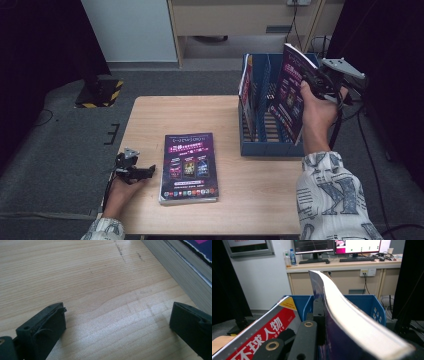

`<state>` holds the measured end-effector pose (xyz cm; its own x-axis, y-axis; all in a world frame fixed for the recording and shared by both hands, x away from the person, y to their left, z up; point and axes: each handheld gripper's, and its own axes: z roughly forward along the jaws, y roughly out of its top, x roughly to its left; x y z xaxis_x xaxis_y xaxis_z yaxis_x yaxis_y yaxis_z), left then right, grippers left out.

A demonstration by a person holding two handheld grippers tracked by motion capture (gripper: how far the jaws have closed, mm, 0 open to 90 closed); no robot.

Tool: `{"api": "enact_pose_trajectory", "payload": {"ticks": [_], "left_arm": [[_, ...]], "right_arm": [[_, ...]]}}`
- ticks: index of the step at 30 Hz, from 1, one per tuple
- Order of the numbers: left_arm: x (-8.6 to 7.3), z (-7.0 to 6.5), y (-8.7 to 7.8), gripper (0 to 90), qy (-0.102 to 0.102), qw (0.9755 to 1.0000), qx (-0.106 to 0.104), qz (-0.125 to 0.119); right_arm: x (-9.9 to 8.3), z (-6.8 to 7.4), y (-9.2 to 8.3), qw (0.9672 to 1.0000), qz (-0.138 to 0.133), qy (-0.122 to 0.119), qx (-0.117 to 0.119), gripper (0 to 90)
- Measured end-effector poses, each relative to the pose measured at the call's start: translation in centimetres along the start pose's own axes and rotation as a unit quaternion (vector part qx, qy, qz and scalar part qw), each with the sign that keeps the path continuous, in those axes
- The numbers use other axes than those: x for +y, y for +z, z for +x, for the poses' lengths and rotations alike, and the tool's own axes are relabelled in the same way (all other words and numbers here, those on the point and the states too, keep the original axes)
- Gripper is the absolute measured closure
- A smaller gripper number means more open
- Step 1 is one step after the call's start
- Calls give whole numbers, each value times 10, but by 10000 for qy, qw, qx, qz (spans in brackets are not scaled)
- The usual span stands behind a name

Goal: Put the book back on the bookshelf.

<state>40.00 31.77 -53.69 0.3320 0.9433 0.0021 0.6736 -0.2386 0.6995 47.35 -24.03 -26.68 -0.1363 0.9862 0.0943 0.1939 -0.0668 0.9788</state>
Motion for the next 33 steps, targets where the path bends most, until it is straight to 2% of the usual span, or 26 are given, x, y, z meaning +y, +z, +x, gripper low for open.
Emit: {"api": "enact_pose_trajectory", "payload": {"ticks": [14,21,28,29,33], "left_arm": [[0,0,0,0,-4,10000,3,-4],[0,0,0,0,-5,10000,4,-5],[0,0,0,0,-8,10000,3,-6],[0,0,0,0,-7,10000,2,-6],[-1,-1,-1,1,-18,10000,22,-11]], "right_arm": [[-5,1,14,9999,-98,56,-43,822],[-7,6,23,9999,-96,-38,-81,822],[-12,7,30,9999,-122,-13,-98,822],[-13,9,34,9998,-194,9,-86,821],[-20,14,44,9998,-166,31,-97,820]]}}
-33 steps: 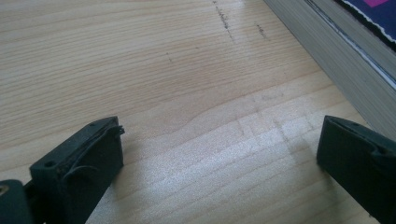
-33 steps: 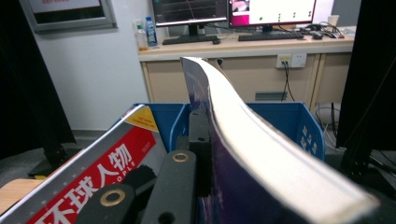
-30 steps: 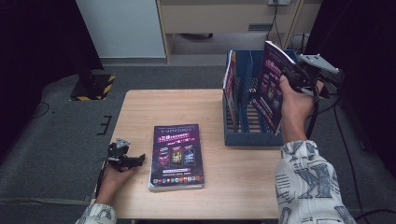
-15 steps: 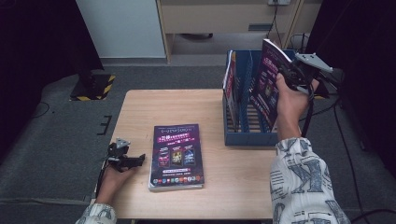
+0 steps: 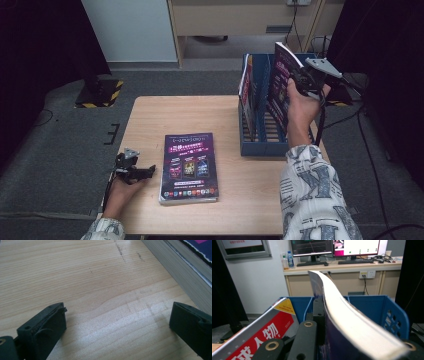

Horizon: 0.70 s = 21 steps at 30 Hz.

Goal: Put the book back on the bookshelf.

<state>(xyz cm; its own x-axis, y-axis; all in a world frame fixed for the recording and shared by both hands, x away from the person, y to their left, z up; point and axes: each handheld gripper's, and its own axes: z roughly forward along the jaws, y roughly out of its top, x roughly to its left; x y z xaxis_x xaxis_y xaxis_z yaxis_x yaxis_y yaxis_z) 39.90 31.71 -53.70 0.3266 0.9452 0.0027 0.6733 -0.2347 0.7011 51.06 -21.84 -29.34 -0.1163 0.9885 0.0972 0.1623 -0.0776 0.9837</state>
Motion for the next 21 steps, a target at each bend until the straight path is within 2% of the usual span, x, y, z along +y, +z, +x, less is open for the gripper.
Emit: {"api": "enact_pose_trajectory", "payload": {"ticks": [4,7,12,16,21], "left_arm": [[-1,-1,0,4,-7,10000,31,-13],[-1,-1,0,4,-23,10000,26,-12],[-1,0,-1,4,2,10000,22,10],[-1,-1,-1,5,1,10000,33,9],[-1,-1,-1,6,-3,10000,26,10]], "right_arm": [[-8,5,10,9999,-37,-137,16,820],[-17,7,15,10000,-11,-70,-64,821],[-30,11,20,9999,1,-91,-128,820],[-38,11,25,9998,90,-154,-132,820],[-45,9,27,9998,58,-120,-140,820]]}}
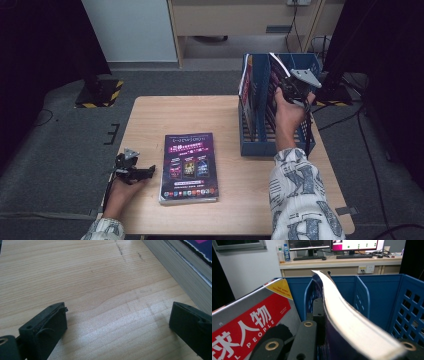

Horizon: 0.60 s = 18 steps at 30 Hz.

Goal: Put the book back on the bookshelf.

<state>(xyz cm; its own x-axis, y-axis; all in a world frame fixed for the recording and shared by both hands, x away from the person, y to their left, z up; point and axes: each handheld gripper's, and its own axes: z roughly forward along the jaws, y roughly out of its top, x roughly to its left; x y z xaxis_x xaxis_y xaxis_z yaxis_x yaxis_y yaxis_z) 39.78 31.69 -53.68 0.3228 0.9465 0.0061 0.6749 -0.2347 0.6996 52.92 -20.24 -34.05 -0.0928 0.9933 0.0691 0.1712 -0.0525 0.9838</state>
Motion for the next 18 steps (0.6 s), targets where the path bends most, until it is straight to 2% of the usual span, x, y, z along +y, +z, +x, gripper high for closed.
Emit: {"api": "enact_pose_trajectory", "payload": {"ticks": [5,12,18], "left_arm": [[0,0,0,7,-14,10000,-2,-2],[0,0,0,7,-13,10000,-3,-2],[0,0,0,8,-24,10000,10,0]], "right_arm": [[-12,3,4,9998,163,-64,17,819],[-19,-1,3,9998,166,70,43,822],[-19,-1,2,9996,243,-78,135,818]]}}
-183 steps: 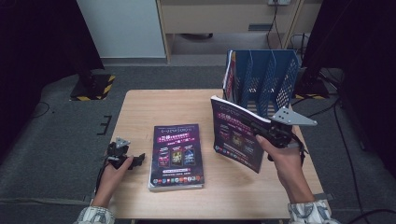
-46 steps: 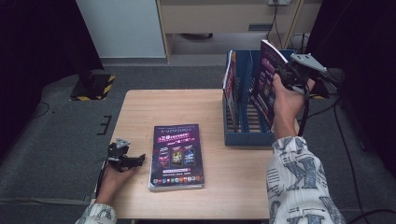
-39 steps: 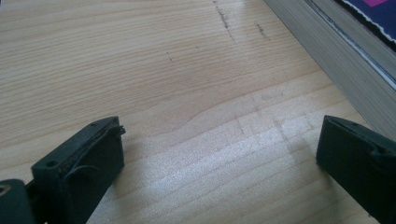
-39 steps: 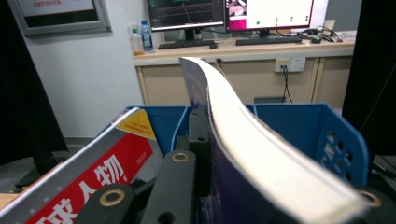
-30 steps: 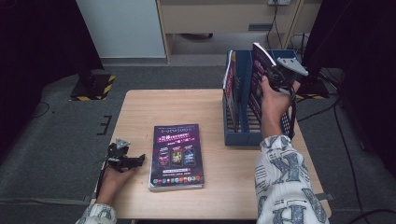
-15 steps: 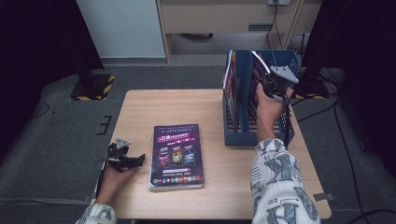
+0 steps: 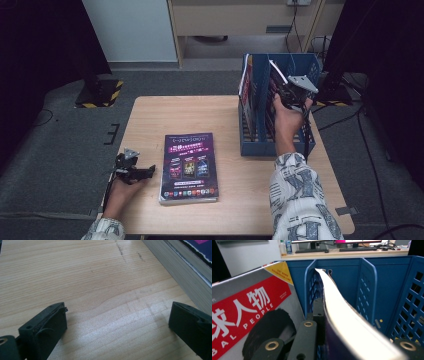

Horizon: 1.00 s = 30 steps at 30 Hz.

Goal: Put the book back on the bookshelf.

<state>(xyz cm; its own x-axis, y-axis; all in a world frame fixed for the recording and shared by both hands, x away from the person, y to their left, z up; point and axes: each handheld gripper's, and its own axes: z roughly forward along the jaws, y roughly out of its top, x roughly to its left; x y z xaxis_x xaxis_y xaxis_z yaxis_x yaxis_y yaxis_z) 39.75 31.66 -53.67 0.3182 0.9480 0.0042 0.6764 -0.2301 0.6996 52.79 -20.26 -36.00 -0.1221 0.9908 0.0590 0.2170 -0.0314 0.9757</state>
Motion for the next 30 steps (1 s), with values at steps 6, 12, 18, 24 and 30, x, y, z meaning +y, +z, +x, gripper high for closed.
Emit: {"api": "enact_pose_trajectory", "payload": {"ticks": [6,12,18,24,30], "left_arm": [[0,0,0,7,-4,10000,2,0],[0,0,0,8,-1,10000,4,-1],[0,0,0,7,-3,10000,3,-1],[0,0,0,7,-4,10000,-6,0],[0,0,0,6,-5,10000,-4,1]], "right_arm": [[-1,0,1,9999,109,-117,53,825],[5,-1,-5,9998,-68,-118,-110,827],[13,-1,-4,9992,-161,-265,-238,827],[15,-6,-2,9978,-190,-423,-480,827],[14,-9,-1,9973,-216,-441,-537,827]]}}
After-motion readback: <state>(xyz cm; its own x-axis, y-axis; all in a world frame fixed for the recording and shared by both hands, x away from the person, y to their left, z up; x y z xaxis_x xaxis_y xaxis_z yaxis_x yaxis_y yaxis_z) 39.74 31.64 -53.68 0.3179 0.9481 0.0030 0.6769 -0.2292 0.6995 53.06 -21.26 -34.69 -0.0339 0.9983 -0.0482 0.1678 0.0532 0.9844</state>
